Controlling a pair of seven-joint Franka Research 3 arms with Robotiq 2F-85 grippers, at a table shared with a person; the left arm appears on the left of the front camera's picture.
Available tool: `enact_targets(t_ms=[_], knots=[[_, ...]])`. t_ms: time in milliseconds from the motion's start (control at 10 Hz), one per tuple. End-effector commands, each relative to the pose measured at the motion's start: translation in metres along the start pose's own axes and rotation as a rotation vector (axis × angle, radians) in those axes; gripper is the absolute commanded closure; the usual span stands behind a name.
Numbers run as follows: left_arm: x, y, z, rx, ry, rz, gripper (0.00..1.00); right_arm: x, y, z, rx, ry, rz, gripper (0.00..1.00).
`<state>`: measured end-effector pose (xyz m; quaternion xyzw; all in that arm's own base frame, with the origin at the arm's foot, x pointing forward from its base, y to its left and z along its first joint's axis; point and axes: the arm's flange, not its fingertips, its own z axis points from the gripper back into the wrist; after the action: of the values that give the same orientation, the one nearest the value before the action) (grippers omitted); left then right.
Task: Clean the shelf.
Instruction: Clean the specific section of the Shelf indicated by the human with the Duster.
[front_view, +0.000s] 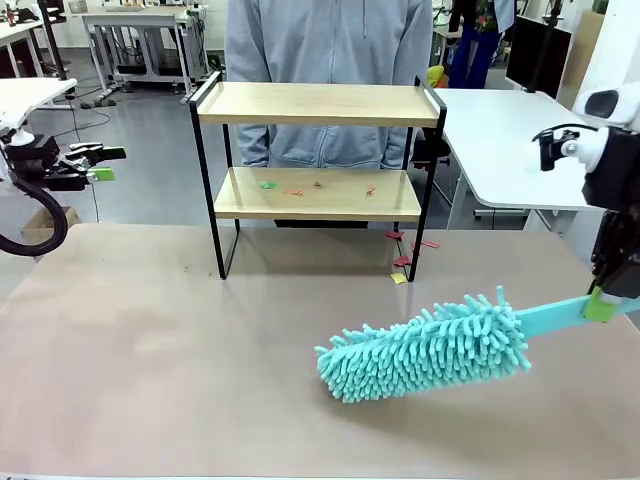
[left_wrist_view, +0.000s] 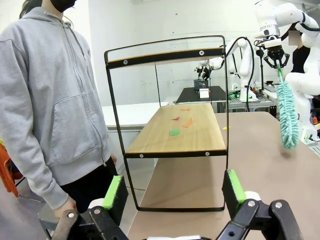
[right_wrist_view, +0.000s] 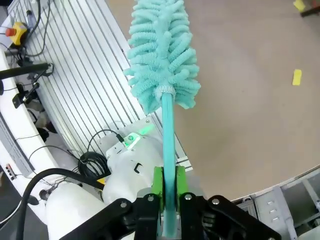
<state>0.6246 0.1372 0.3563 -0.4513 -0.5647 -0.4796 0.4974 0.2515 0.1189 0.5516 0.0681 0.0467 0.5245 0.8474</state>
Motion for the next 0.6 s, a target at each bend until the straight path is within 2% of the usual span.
enact_targets(t_ms=[0, 500], knots=[[0.0026, -0.0012, -0.0001, -0.003, -0.003, -0.005, 0.00, 0.0113, 0.0110, -0.0032, 0.004, 0.008, 0.019, 0.87], [0.0026, -0.0012, -0.0001, -0.003, -0.003, -0.005, 0.00, 0.0113, 0.0110, -0.0032, 0.004, 0.008, 0.019, 0.87]])
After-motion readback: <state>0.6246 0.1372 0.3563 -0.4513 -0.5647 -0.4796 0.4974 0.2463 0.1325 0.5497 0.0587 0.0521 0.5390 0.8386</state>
